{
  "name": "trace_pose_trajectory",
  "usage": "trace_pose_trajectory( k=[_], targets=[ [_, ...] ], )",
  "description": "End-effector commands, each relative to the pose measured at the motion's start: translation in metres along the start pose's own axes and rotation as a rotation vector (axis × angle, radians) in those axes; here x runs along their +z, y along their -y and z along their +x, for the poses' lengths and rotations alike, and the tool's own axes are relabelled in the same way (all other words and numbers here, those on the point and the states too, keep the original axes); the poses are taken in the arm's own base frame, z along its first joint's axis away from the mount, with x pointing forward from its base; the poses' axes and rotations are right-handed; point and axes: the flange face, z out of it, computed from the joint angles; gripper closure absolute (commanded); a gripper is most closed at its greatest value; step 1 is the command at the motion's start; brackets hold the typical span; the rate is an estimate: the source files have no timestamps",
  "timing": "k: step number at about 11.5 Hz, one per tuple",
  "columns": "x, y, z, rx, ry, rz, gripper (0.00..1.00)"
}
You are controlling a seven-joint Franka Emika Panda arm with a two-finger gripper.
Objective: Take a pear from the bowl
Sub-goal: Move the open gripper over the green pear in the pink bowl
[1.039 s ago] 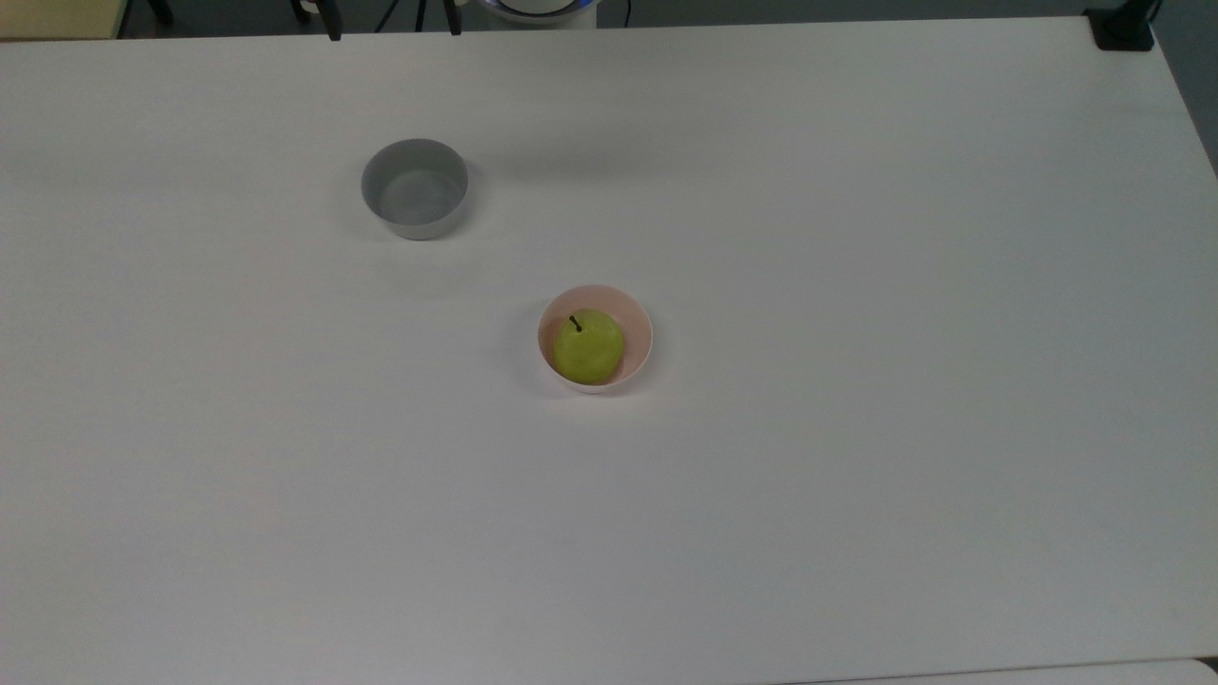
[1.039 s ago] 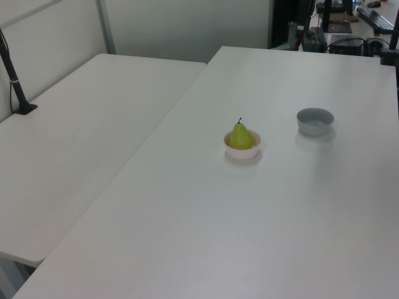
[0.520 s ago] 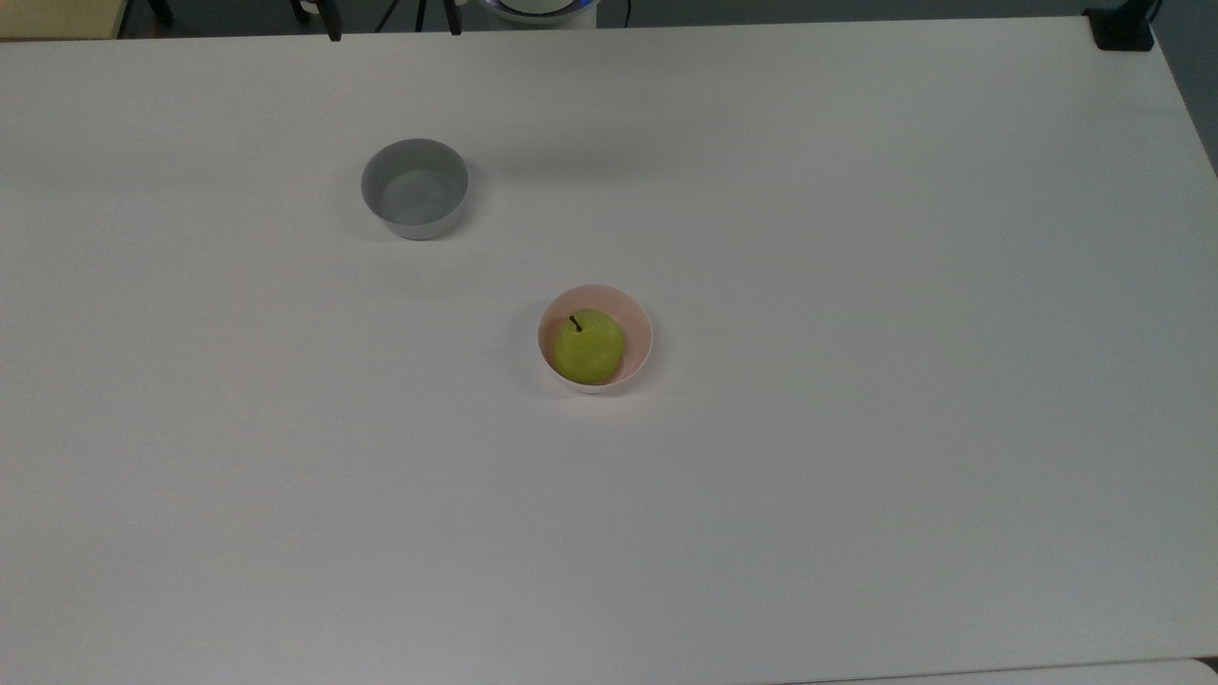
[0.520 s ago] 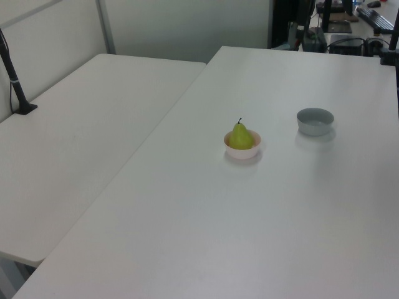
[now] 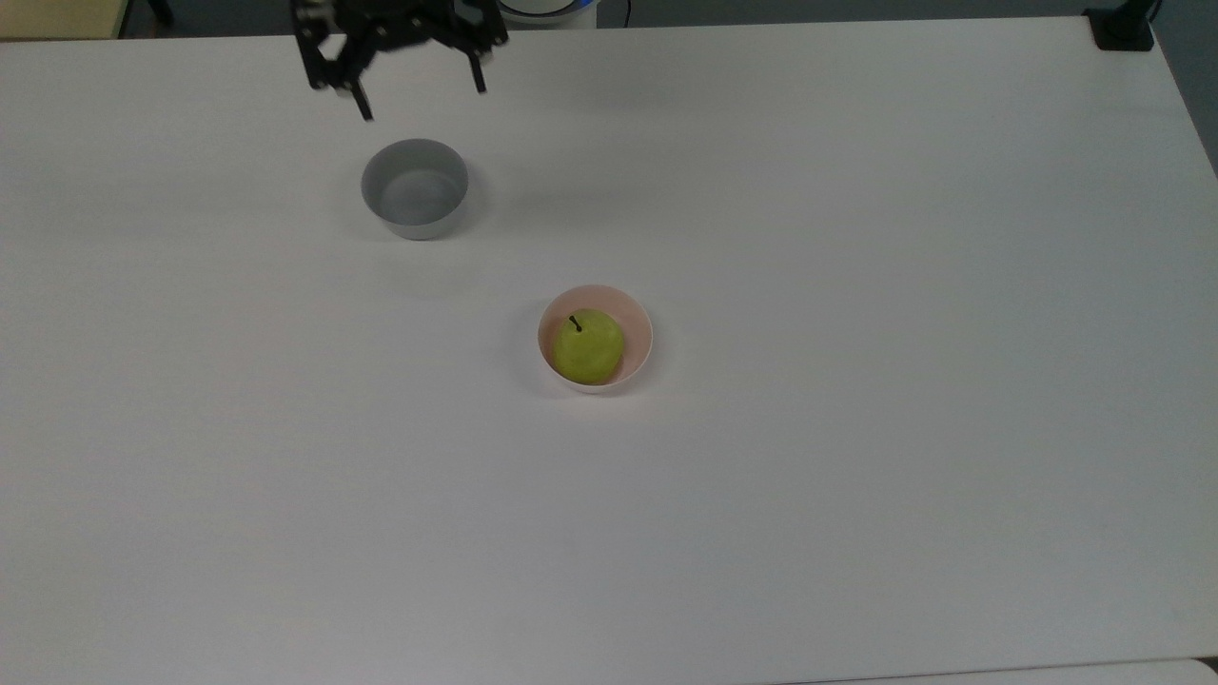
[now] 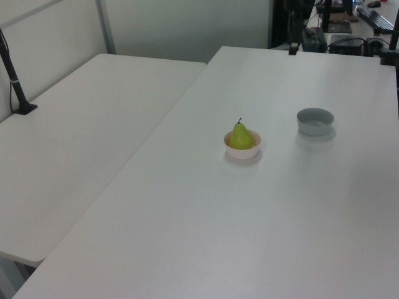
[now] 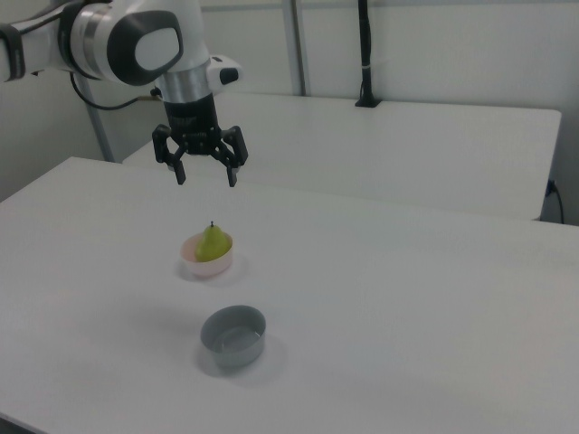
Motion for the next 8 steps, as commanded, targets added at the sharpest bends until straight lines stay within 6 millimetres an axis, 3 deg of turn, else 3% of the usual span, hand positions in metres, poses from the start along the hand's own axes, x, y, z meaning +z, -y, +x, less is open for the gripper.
trace_pose_trajectory(
  k=[1,3,6,8],
  targets=[
    [0.038,0.028,0.034,-0.078,-0.027,-0.009,0.00],
    [0.072,0.046,0.057,-0.081,-0.055,-0.015,0.00],
    [0.134,0.071,0.090,0.107,-0.118,-0.026,0.00],
    [0.164,0.085,0.102,0.162,-0.118,-0.030,0.00]
  ],
)
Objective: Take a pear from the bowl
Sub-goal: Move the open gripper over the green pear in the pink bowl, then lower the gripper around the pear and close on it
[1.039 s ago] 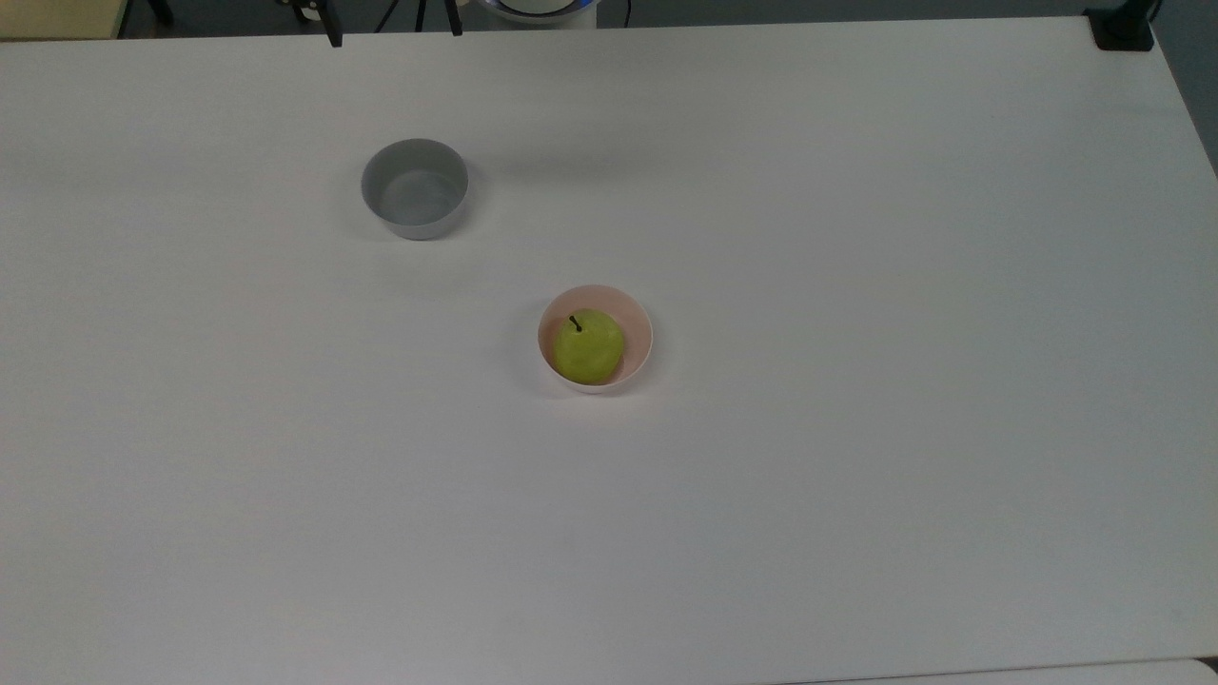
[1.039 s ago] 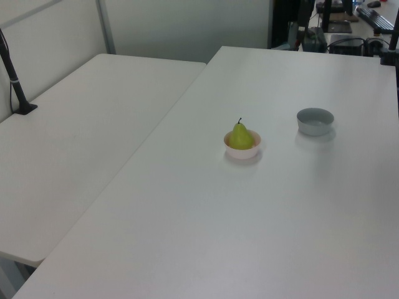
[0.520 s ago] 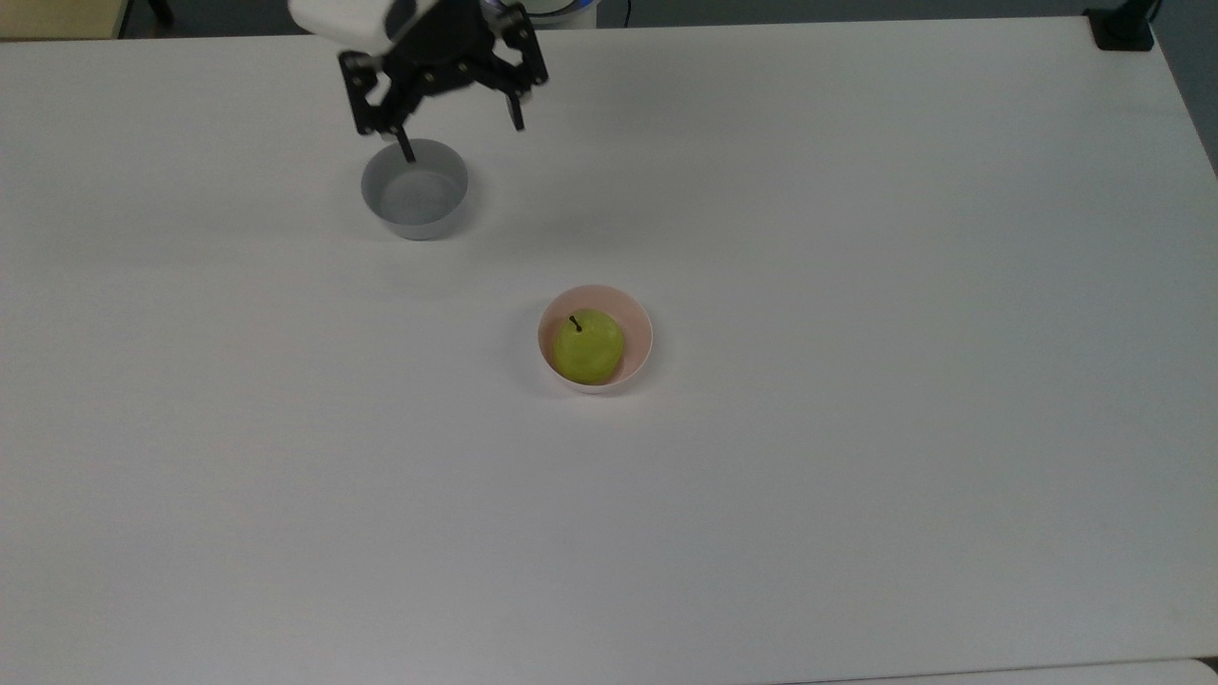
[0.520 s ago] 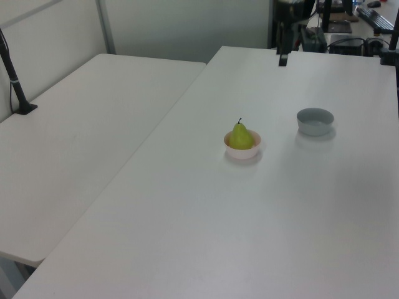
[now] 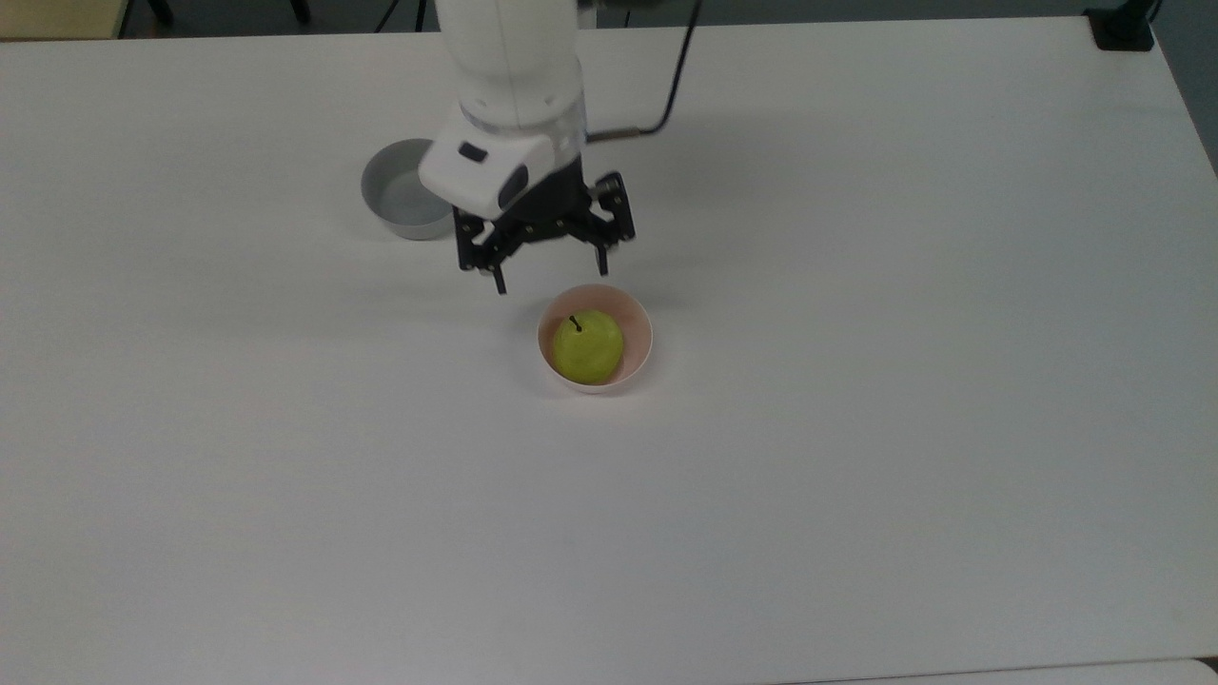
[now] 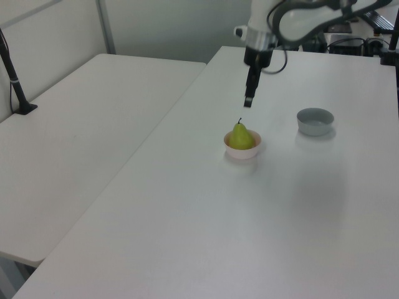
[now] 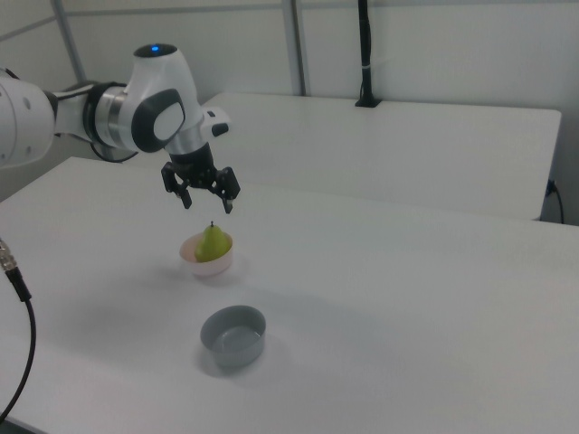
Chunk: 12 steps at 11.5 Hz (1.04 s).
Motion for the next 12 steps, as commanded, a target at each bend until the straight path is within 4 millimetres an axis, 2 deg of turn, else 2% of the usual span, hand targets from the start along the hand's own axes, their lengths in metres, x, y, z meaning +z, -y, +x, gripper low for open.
trace_pose_trajectory(
  k=[1,3,8,11,12],
  targets=[
    [0.042,0.022,0.008,0.055,0.004,-0.021,0.00],
    [0.064,0.030,0.011,0.033,-0.002,-0.029,0.00],
    [0.094,0.038,0.007,-0.033,0.038,-0.085,0.00],
    [0.109,0.041,0.008,-0.047,0.028,-0.092,0.07],
    [0.113,0.042,0.007,-0.049,0.025,-0.091,0.13]
  ],
)
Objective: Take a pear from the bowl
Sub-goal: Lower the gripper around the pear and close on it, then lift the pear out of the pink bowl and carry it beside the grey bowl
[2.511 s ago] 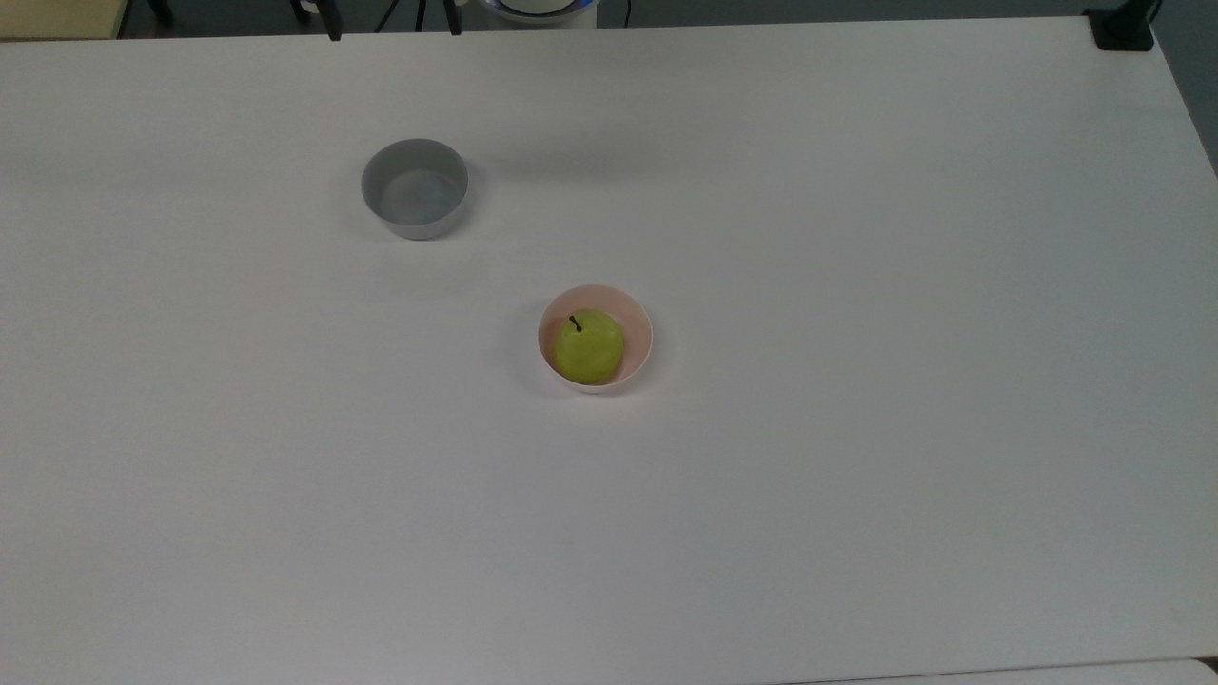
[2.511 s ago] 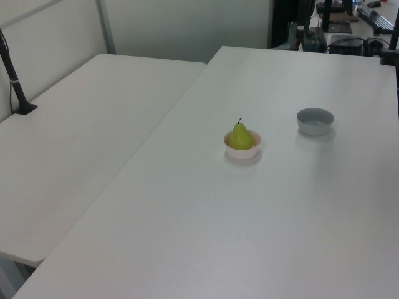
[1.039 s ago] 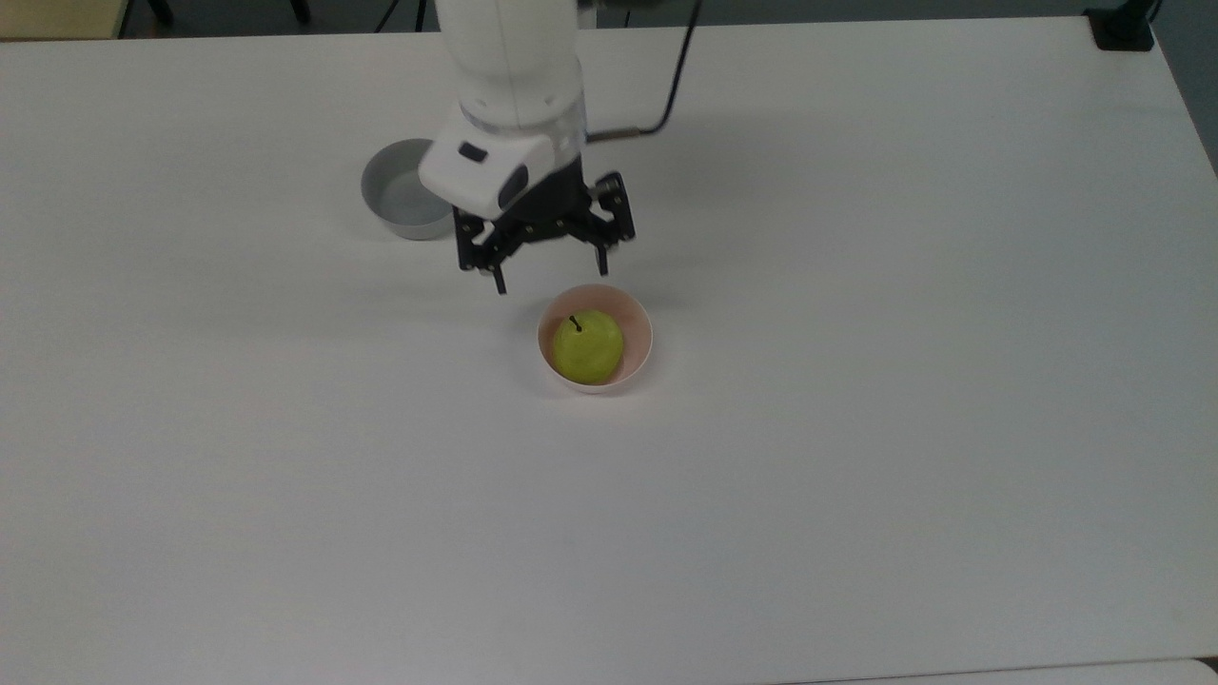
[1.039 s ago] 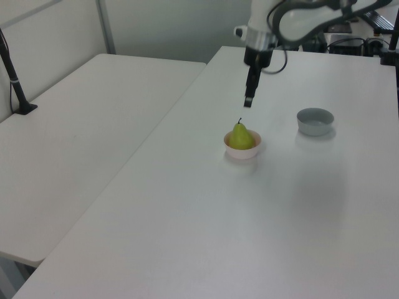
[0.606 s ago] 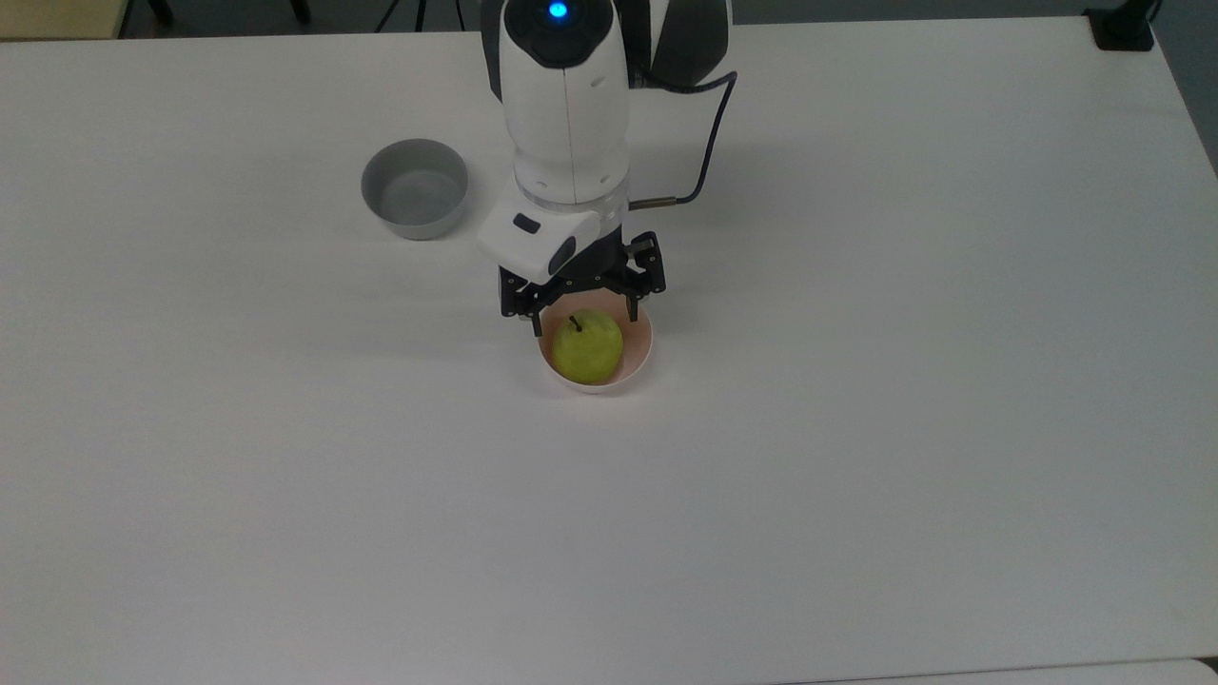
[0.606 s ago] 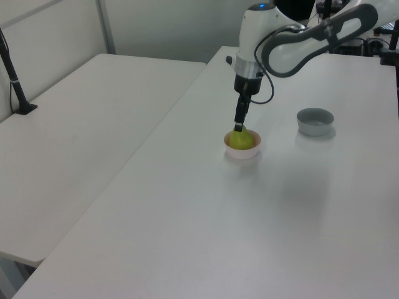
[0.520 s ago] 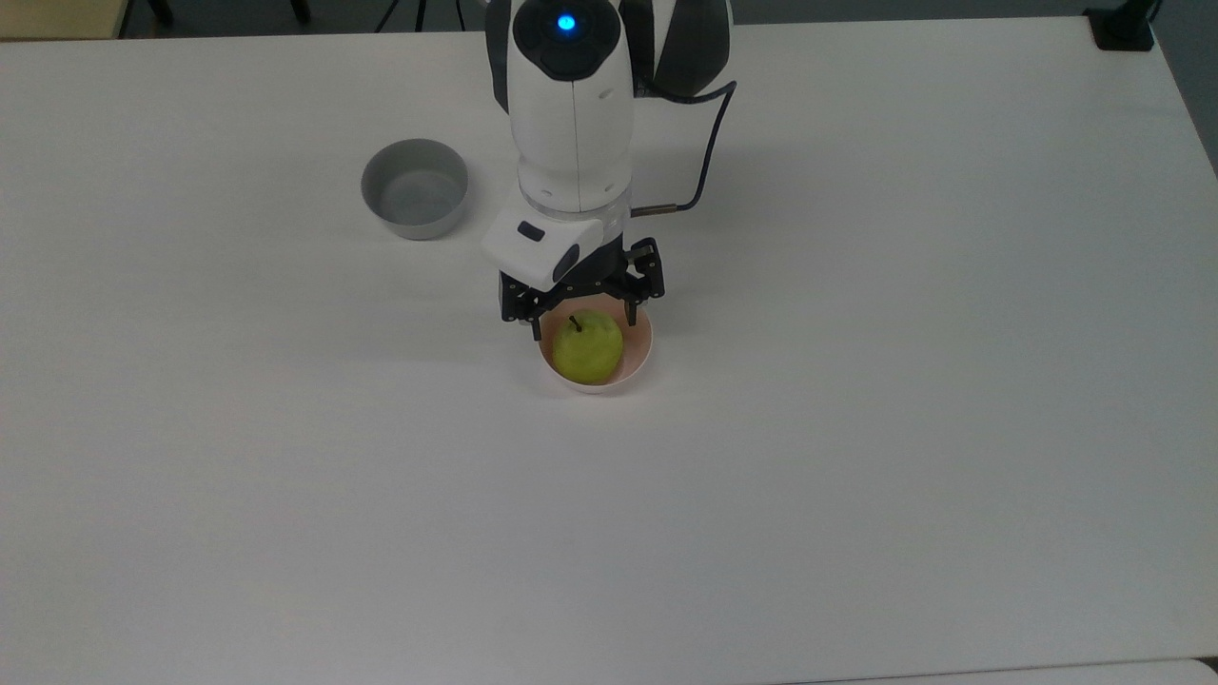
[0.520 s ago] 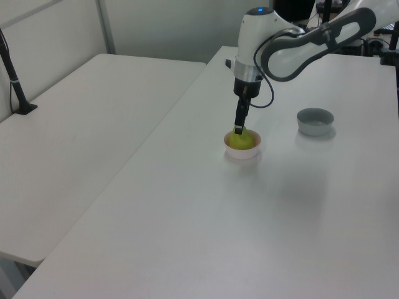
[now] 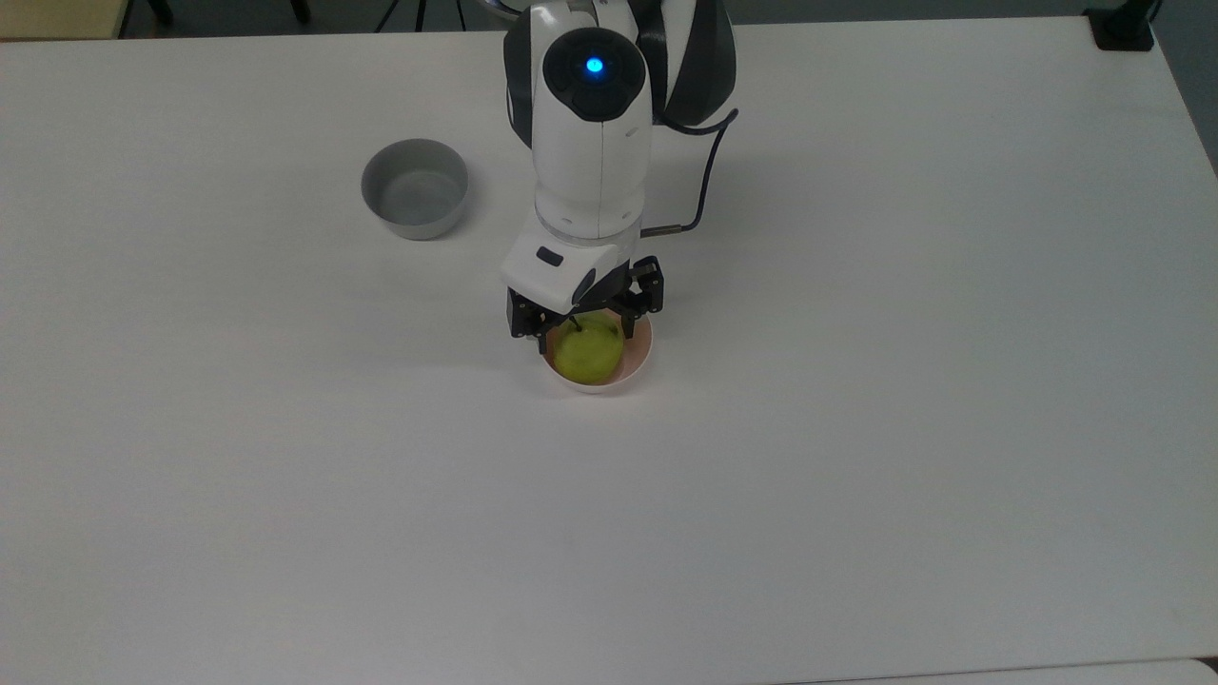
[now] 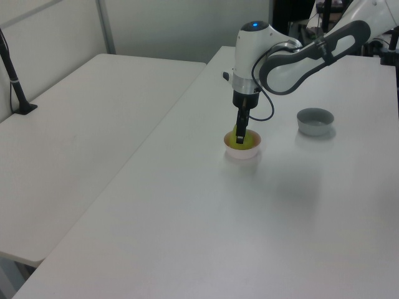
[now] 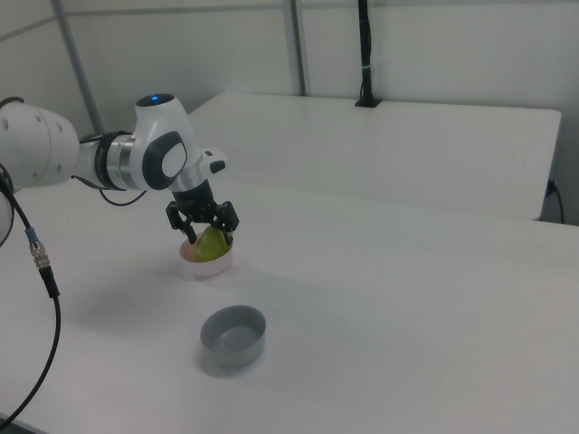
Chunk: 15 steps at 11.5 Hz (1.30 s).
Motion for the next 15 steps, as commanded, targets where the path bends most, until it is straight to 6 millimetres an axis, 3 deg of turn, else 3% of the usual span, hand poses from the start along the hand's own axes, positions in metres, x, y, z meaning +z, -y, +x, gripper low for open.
trace_pose_trajectory(
  k=[1,4,5,8,13,15],
  targets=[
    [0.011,0.007,-0.001,-0.002,-0.031,-0.018,0.24],
    [0.009,0.013,0.000,-0.008,-0.030,-0.014,0.86],
    [0.008,0.013,-0.001,-0.007,-0.026,-0.013,0.94],
    [-0.003,0.011,0.000,-0.003,-0.036,-0.013,0.99],
    [-0.056,0.004,-0.003,0.014,-0.055,-0.007,0.99],
    [-0.077,-0.013,-0.008,0.031,-0.054,-0.011,0.99]
  ],
)
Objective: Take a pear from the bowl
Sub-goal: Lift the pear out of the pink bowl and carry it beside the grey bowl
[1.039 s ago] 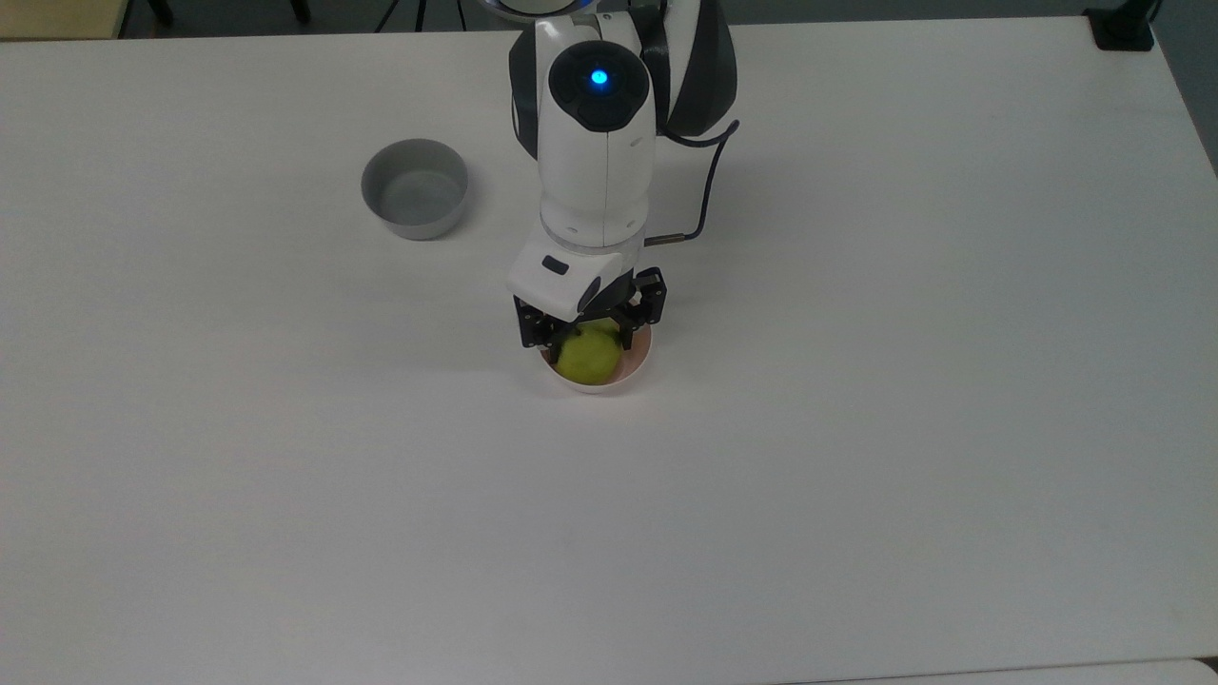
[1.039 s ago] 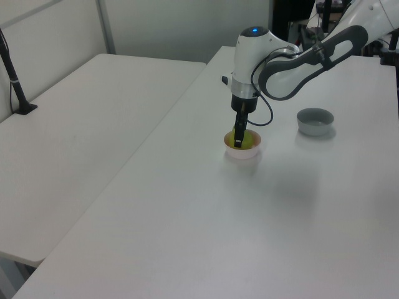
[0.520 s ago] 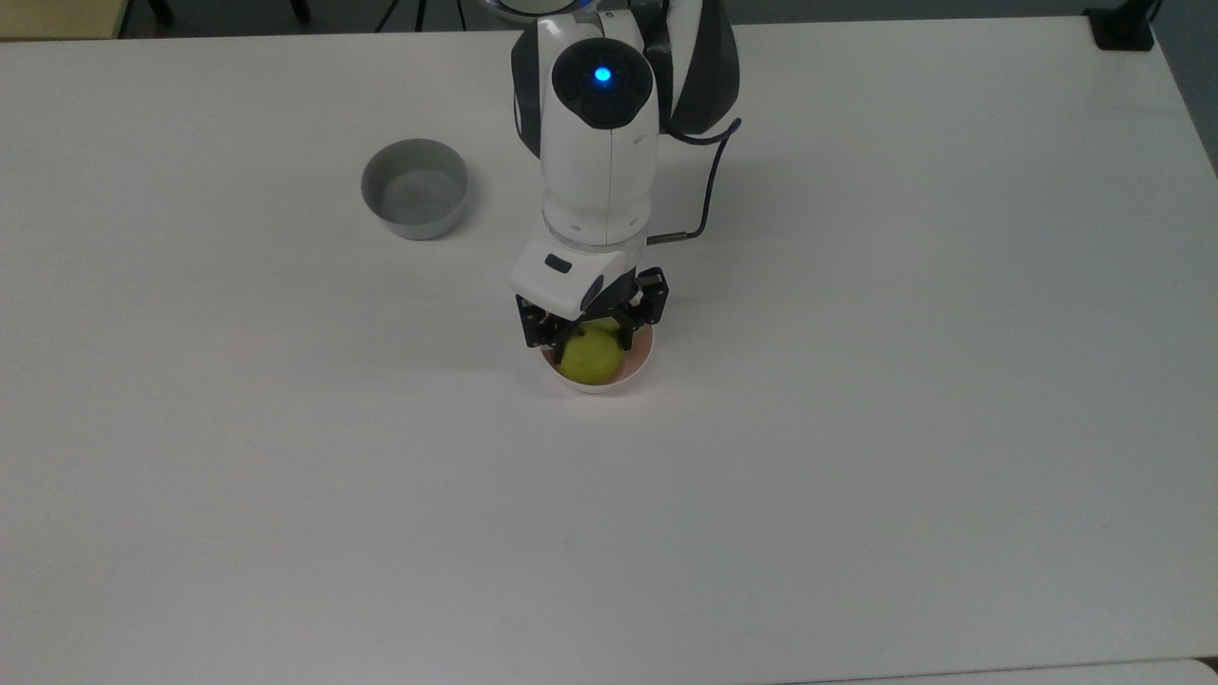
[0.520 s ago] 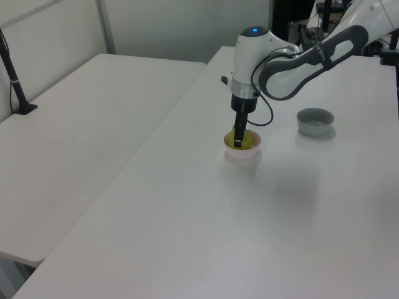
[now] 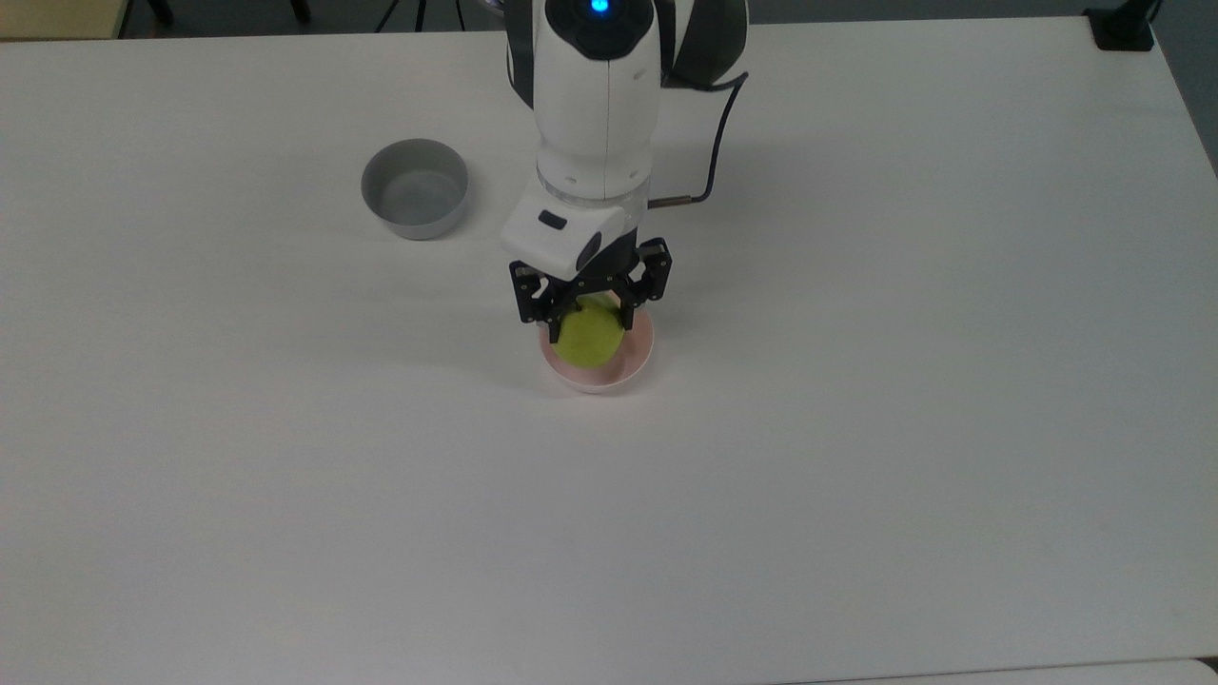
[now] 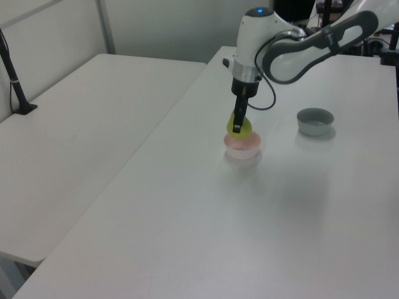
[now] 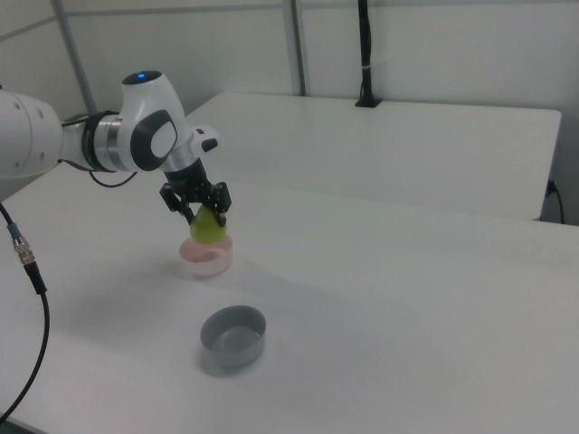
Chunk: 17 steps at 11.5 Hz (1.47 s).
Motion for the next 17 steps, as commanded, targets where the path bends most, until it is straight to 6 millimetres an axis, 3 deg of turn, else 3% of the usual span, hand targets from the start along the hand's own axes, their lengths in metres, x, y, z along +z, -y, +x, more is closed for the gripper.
trace_pose_trajectory(
  k=[1,6,8,10,13,15,17],
  targets=[
    [-0.043,-0.027,-0.011,0.037,-0.005,-0.009,0.99],
    [-0.062,-0.143,-0.038,0.083,0.005,-0.042,0.99],
    [-0.057,-0.190,-0.055,0.086,0.011,-0.057,0.99],
    [-0.039,-0.230,-0.069,0.125,-0.006,-0.078,0.99],
    [0.007,-0.268,-0.084,0.134,0.002,-0.090,0.99],
    [0.033,-0.283,-0.093,0.134,0.019,-0.095,0.99],
    [0.040,-0.285,-0.094,0.118,0.017,-0.098,0.99]
  ],
)
